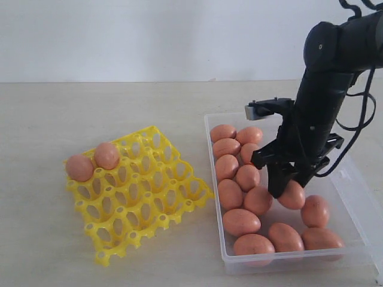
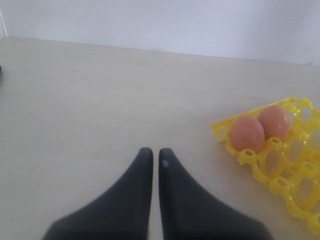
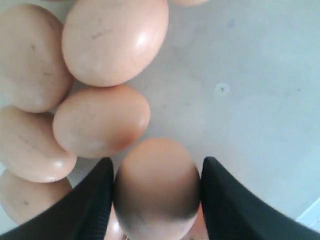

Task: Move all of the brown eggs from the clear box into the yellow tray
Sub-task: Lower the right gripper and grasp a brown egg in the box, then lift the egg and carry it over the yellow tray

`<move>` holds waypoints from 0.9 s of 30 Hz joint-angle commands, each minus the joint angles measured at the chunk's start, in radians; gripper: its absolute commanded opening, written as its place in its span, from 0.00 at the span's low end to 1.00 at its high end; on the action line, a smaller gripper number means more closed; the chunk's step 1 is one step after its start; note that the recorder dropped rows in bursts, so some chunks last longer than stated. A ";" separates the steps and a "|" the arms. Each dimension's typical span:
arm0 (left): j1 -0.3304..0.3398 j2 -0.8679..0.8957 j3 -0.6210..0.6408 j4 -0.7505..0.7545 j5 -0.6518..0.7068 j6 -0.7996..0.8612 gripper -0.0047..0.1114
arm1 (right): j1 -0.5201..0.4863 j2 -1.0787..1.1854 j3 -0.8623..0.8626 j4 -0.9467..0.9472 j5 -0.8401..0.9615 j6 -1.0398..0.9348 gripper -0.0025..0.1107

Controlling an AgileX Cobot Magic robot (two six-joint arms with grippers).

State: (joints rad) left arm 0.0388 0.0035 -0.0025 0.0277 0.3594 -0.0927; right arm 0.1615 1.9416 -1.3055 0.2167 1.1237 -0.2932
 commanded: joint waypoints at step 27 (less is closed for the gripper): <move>0.003 -0.003 0.003 -0.002 -0.004 0.005 0.08 | 0.431 -0.393 0.583 0.105 -1.678 0.190 0.02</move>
State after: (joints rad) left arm 0.0388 0.0035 -0.0025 0.0277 0.3594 -0.0927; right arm 0.5339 1.5178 -0.7378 0.3255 -0.3877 -0.1577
